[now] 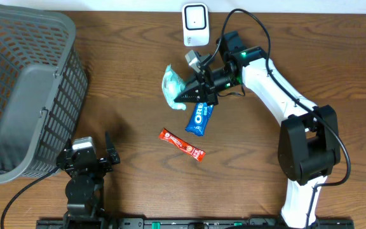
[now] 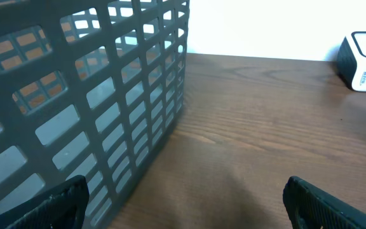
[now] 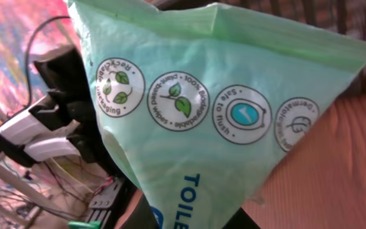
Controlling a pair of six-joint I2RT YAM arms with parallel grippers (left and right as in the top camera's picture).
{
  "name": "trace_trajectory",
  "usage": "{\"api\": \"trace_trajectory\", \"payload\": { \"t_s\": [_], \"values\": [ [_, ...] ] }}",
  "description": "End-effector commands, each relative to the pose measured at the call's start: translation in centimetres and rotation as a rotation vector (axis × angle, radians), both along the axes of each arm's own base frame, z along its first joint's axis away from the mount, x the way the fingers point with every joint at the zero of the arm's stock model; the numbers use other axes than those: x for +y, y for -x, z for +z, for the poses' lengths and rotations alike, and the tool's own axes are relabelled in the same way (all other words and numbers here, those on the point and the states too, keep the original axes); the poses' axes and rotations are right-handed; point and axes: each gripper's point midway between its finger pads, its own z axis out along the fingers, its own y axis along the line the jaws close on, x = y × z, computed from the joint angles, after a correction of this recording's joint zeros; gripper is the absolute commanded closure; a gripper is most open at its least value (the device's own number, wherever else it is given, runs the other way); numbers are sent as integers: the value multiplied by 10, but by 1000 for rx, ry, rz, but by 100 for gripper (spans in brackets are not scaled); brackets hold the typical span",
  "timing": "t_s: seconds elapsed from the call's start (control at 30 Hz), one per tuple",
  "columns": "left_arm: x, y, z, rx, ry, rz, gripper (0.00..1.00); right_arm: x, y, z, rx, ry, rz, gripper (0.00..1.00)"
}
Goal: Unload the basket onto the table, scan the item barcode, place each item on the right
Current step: 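Lift the tissue pack and bring it to the scanner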
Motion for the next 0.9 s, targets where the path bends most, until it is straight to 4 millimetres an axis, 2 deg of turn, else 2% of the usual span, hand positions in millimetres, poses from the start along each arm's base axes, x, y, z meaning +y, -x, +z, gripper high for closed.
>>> {"api": "trace_trajectory", "payload": {
  "t_s": [0.0,0.1,0.23,0.33,0.43,0.53,0.63,0.77,0.87],
  "values": [
    [2,0,-14,35,-19,6,2,-17,-11,-29,144,244,-97,99],
    [2,0,-13,35,-19,6,2,-25,-29,-57,292,463,-240,99],
    [2,0,-14,35,-19,6,2,-44,-69,-93,495,727,-584,99],
    [2,0,-13,35,-19,6,2,-51,-96,-103,498,782,-775,99],
    [2,0,-14,35,-19,6,2,-73,-127,-116,473,881,-1073,99],
    [2,0,-14,35,-19,6,2,-77,-148,-112,411,870,-1245,99],
    [2,0,-14,35,-19,6,2,-71,-165,-101,415,789,-1360,99],
    [2,0,-14,35,-19,6,2,-63,-183,-85,449,660,-1455,99],
    [2,0,-14,35,-19,6,2,-70,-197,-78,515,572,-1582,99]
  ]
}}
